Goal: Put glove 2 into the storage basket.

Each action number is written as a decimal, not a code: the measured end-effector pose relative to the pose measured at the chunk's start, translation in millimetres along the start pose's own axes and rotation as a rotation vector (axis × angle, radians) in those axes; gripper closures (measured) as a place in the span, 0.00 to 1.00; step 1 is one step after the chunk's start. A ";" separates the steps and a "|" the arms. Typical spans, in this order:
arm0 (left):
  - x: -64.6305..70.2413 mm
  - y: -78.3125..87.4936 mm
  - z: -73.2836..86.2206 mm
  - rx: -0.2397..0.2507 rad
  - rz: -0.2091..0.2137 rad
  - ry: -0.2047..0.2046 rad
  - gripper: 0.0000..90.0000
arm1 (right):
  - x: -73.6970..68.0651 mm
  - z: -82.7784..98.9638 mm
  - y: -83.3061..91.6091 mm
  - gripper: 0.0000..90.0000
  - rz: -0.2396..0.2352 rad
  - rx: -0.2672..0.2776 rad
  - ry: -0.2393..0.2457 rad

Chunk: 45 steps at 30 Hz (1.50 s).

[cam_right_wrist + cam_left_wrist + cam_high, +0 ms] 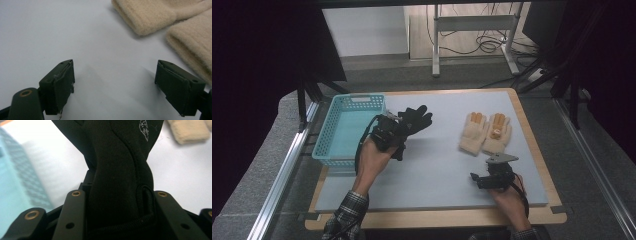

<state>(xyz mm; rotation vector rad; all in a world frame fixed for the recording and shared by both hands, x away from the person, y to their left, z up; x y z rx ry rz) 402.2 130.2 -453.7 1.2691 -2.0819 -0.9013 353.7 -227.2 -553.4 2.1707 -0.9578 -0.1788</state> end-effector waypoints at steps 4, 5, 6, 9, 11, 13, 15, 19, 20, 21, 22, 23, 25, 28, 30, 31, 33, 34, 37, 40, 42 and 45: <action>-17.3 7.8 -6.0 0.010 -0.029 0.036 0.69 | 0.1 0.0 0.0 0.18 0.000 0.000 0.000; -21.9 9.9 -7.0 0.011 -0.039 0.040 0.69 | 0.0 0.0 0.0 0.18 0.000 0.000 0.000; -26.2 11.8 -7.8 0.015 -0.048 0.050 0.69 | 0.0 0.0 0.0 0.18 0.000 0.000 0.000; -41.4 16.6 -8.7 0.018 -0.071 0.081 0.69 | -0.1 -0.1 0.1 0.18 0.000 0.000 -0.002; -50.7 18.4 -8.3 0.015 -0.084 0.099 0.69 | -0.1 -0.1 0.1 0.18 0.000 0.000 -0.002; -62.7 20.0 -7.0 0.012 -0.102 0.122 0.69 | -0.2 -0.1 0.1 0.18 0.000 0.001 -0.002; -77.0 22.2 -4.4 0.007 -0.126 0.148 0.69 | 0.0 0.0 0.0 0.18 0.000 0.001 -0.001; -101.8 24.2 2.2 -0.005 -0.155 0.202 0.68 | 0.2 0.1 0.1 0.18 0.000 0.000 0.002; -101.8 24.2 2.2 -0.005 -0.155 0.202 0.68 | 0.2 0.1 0.1 0.18 0.000 0.000 0.002; -114.2 23.1 6.3 -0.016 -0.174 0.231 0.68 | 0.2 0.1 0.0 0.18 0.000 0.000 0.002; -120.4 22.1 8.5 -0.025 -0.185 0.246 0.68 | 0.2 0.1 0.0 0.18 0.000 0.000 0.002; -126.4 20.8 10.7 -0.036 -0.194 0.258 0.68 | 0.2 0.1 0.0 0.18 0.000 0.000 0.002; -132.2 18.9 12.9 -0.046 -0.203 0.268 0.68 | 0.2 0.1 0.0 0.18 0.000 0.000 0.002; -148.5 11.7 19.4 -0.086 -0.232 0.294 0.68 | 0.2 0.0 0.0 0.18 0.000 0.001 0.002; -160.6 3.5 24.4 -0.117 -0.258 0.321 0.67 | 0.2 0.0 0.0 0.18 0.000 0.001 0.002; -167.5 -1.7 26.9 -0.139 -0.276 0.334 0.67 | 0.2 0.0 0.0 0.18 -0.001 0.001 0.002; -175.5 -8.5 29.9 -0.158 -0.292 0.353 0.67 | 0.2 0.0 0.0 0.18 -0.001 0.001 0.002; -179.0 -11.1 31.0 -0.170 -0.299 0.360 0.67 | 0.0 -0.1 -0.1 0.18 0.000 0.002 0.000; -184.4 -15.8 32.5 -0.193 -0.317 0.369 0.66 | 0.1 -0.1 -0.1 0.18 0.000 0.002 0.000; -193.5 -24.7 35.4 -0.265 -0.405 0.354 0.66 | 0.1 -0.1 -0.1 0.18 -0.001 0.002 -0.001; -197.5 -30.1 38.5 -0.297 -0.419 0.351 0.65 | -0.2 -0.2 0.1 0.18 -0.001 0.002 -0.002; -202.5 -36.1 42.8 -0.317 -0.416 0.363 0.64 | 0.1 -0.1 -0.1 0.18 -0.001 0.002 0.000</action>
Point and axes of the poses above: each handheld gripper's, and its own axes: y roughly backward along the jaws, z roughly out of its underside, x roughly to its right, the point moved 3 cm from there along -y, roughly forward along the jaws, and after that the axes turned 8 degrees about y, right-handed, at the moved point
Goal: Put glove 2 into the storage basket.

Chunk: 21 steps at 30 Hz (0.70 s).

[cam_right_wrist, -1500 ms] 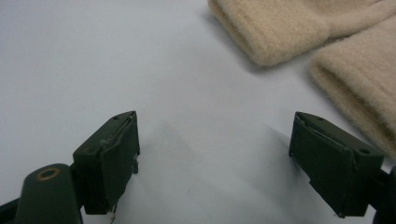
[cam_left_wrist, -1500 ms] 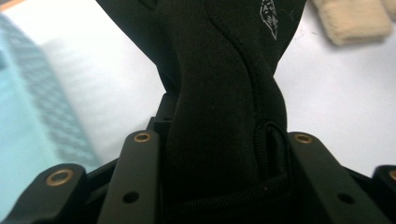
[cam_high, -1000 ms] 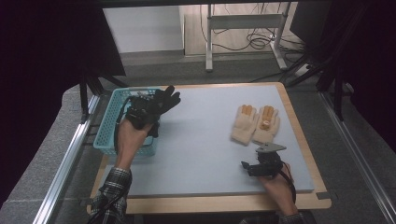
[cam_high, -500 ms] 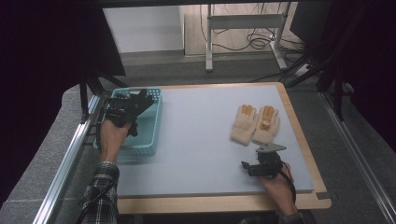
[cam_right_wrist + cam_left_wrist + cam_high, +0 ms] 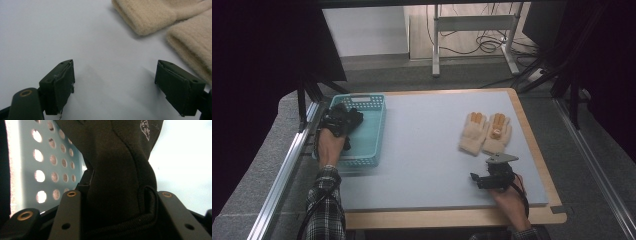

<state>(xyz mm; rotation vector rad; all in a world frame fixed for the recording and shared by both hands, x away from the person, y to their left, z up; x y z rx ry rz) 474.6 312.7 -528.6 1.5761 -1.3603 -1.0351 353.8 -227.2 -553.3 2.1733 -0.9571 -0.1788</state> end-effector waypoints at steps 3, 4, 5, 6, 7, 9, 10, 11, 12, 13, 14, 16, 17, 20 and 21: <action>-1.4 -4.1 0.0 -0.013 0.000 -0.002 0.61 | -0.3 -0.1 0.1 0.18 0.000 0.000 -0.002; -1.6 -4.9 0.3 -0.018 -0.005 -0.010 0.57 | -0.2 -0.1 0.1 0.18 0.000 0.000 -0.002; -1.6 -5.2 0.5 -0.016 -0.015 -0.022 0.50 | -0.1 0.0 0.0 0.18 0.000 0.001 0.001; -1.1 -4.7 0.7 -0.009 -0.024 -0.044 0.42 | -0.1 0.0 0.0 0.18 0.001 0.001 0.001; -0.1 -4.1 1.1 -0.003 -0.024 -0.066 0.33 | -0.3 -0.1 0.1 0.18 0.000 0.000 -0.002; 2.1 -0.5 1.7 0.009 -0.033 -0.098 0.22 | -0.3 -0.1 0.1 0.18 0.000 0.000 -0.001; 2.1 -0.5 1.7 0.009 -0.033 -0.098 0.17 | -0.3 -0.1 0.1 0.18 0.000 0.000 -0.001; 4.1 4.6 2.0 0.026 -0.016 -0.099 0.13 | -0.2 -0.1 0.0 0.18 0.001 0.000 0.001; 4.1 4.6 2.0 0.026 -0.016 -0.099 0.12 | -0.2 -0.1 0.0 0.18 0.001 0.000 0.001; 3.4 10.6 1.7 0.051 0.024 -0.092 0.11 | -0.2 -0.1 0.0 0.18 0.001 0.000 0.001; 2.5 14.4 1.5 0.069 0.054 -0.074 0.09 | -0.2 -0.1 0.0 0.18 0.001 0.000 0.001; 0.5 19.4 1.4 0.095 0.105 -0.055 0.08 | -0.3 -0.1 0.1 0.18 0.001 0.000 0.001; -0.4 22.1 1.5 0.109 0.128 -0.047 0.08 | -0.3 -0.1 0.0 0.18 0.001 0.000 0.001; -2.0 28.4 3.1 0.138 0.184 -0.027 0.06 | -0.2 -0.1 0.0 0.18 0.001 0.000 0.001; -2.8 30.1 3.6 0.148 0.198 -0.030 0.06 | -0.3 -0.1 0.0 0.18 0.001 0.000 0.001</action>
Point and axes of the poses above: each handheld gripper's, and its own axes: y roughly backward along the jaws, z roughly out of its underside, x roughly to its right, the point moved 3 cm from there along -y, roughly forward along the jaws, and after that the axes turned 8 degrees about y, right-handed, at the moved point
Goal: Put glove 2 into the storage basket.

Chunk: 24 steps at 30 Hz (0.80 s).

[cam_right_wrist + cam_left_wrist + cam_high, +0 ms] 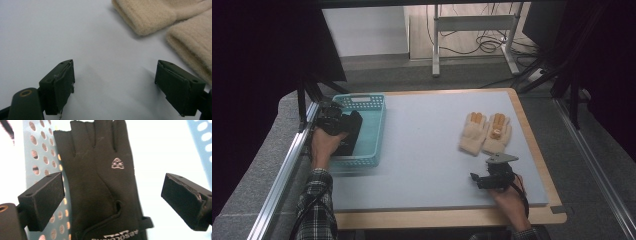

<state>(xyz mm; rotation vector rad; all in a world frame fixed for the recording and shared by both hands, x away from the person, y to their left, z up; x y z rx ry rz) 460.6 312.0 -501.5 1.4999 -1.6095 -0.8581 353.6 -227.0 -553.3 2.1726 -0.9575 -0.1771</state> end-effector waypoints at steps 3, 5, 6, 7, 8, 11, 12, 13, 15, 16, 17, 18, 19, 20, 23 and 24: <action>1.4 5.6 2.1 0.035 0.053 0.017 0.05 | -0.1 0.0 0.1 0.18 0.001 0.000 0.001; 4.0 9.1 3.4 0.059 0.087 0.026 0.04 | 0.1 0.1 0.2 0.18 0.001 -0.001 0.004; 5.4 11.2 4.1 0.070 0.101 0.023 0.04 | 0.1 0.1 0.2 0.18 0.001 -0.001 0.004; 5.4 11.2 4.1 0.070 0.101 0.023 0.04 | 0.1 0.1 0.2 0.18 0.001 -0.001 0.004; 7.2 13.7 4.9 0.081 0.116 0.019 0.04 | 0.1 0.1 0.1 0.18 0.001 -0.001 0.004; 13.4 20.9 7.5 0.107 0.146 0.000 0.03 | 0.0 0.1 0.2 0.18 0.001 0.000 0.004; 15.2 22.7 8.2 0.114 0.152 -0.006 0.03 | 0.0 0.1 0.2 0.18 0.002 -0.001 0.004; 16.8 24.5 9.1 0.120 0.158 -0.013 0.03 | 0.0 0.1 0.2 0.18 0.002 -0.001 0.005; 20.5 27.9 11.2 0.130 0.169 -0.018 0.03 | -0.2 0.1 0.2 0.18 0.003 0.000 0.002; 22.3 29.8 12.2 0.137 0.178 -0.023 0.03 | -0.2 0.1 0.2 0.18 0.003 0.001 0.002; 24.3 31.3 13.3 0.147 0.188 -0.029 0.03 | -0.2 0.1 0.2 0.18 0.003 0.000 0.003; 27.0 33.5 14.8 0.155 0.197 -0.036 0.03 | -0.2 0.1 0.2 0.18 0.003 0.000 0.003; 28.7 34.7 15.8 0.160 0.201 -0.040 0.03 | -0.2 0.1 0.2 0.18 0.003 0.001 0.002; 31.6 36.5 17.3 0.170 0.208 -0.048 0.03 | -0.2 0.1 0.2 0.18 0.003 0.000 0.001; 39.3 40.1 20.8 0.187 0.231 -0.065 0.03 | -0.3 0.1 0.2 0.18 0.004 0.001 0.003; 42.4 41.4 22.1 0.195 0.238 -0.073 0.03 | -0.3 0.1 0.2 0.18 0.004 0.000 0.004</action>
Point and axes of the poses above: each handheld gripper's, and its own axes: y roughly backward along the jaws, z roughly out of its underside, x roughly to its right, the point moved 3 cm from there along -y, roughly forward along the jaws, and after that the axes turned 8 degrees about y, right-handed, at the moved point
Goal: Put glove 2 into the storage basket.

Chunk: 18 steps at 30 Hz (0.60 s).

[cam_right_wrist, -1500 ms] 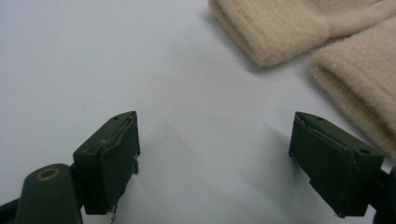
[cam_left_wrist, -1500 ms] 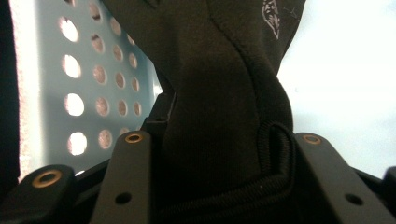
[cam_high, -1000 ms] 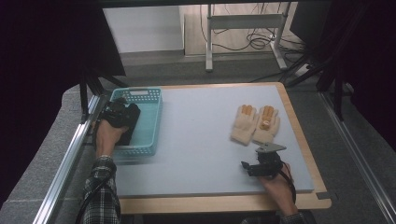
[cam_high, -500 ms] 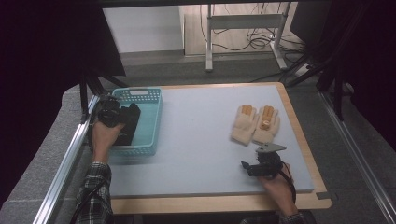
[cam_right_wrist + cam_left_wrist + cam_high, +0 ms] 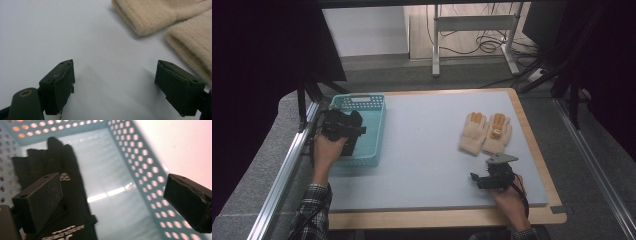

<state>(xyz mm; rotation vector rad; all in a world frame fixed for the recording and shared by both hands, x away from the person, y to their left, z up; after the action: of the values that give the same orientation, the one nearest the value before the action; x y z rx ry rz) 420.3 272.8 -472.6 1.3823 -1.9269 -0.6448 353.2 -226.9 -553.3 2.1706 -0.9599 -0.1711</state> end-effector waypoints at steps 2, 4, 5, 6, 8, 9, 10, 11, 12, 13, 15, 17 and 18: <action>7.5 1.4 1.9 0.011 0.018 -0.018 0.03 | 0.0 0.0 0.0 0.18 -0.001 0.000 -0.001; 15.5 2.7 4.1 0.020 0.033 -0.036 0.03 | 0.1 0.0 0.0 0.18 -0.002 0.000 -0.002; 19.5 3.3 5.2 0.024 0.040 -0.049 0.03 | 0.1 0.0 0.0 0.18 -0.002 0.000 -0.002; 23.5 3.8 6.4 0.028 0.047 -0.058 0.03 | 0.1 0.0 0.0 0.18 -0.002 -0.001 -0.002; 31.7 4.8 8.6 0.033 0.058 -0.080 0.03 | 0.1 0.0 0.0 0.18 -0.003 -0.001 -0.003; 35.9 5.3 9.7 0.035 0.064 -0.090 0.03 | 0.2 0.0 -0.1 0.18 -0.003 -0.001 -0.003; 41.0 5.7 11.2 0.035 0.076 -0.106 0.03 | 0.2 0.0 -0.1 0.18 -0.003 0.000 -0.003; 41.0 5.7 11.2 0.035 0.076 -0.106 0.03 | 0.2 0.0 -0.1 0.18 -0.003 0.000 -0.003; 49.1 5.1 13.4 0.033 0.098 -0.119 0.03 | 0.2 0.0 -0.1 0.18 -0.003 -0.001 -0.003; 53.7 4.6 14.6 0.031 0.106 -0.130 0.03 | 0.1 0.0 0.0 0.18 -0.003 -0.002 -0.005; 63.3 3.7 17.1 0.026 0.119 -0.154 0.03 | 0.1 0.0 0.0 0.18 -0.003 -0.002 -0.005; 73.2 3.0 19.5 0.027 0.137 -0.174 0.03 | 0.1 0.0 0.0 0.18 -0.003 -0.002 -0.005; 78.2 2.4 20.8 0.028 0.148 -0.183 0.03 | 0.1 0.0 -0.1 0.18 -0.004 -0.002 -0.005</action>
<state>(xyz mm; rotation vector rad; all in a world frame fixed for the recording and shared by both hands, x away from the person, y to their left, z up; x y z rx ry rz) 386.4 199.6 -466.2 1.2190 -2.1666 -0.6954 353.3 -226.9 -553.4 2.1716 -0.9581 -0.1788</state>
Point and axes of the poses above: each handheld gripper's, and its own axes: y roughly backward along the jaws, z roughly out of its underside, x roughly to its right, the point moved 3 cm from there along -y, roughly forward along the jaws, and after that the axes turned 8 degrees about y, right-handed, at the moved point
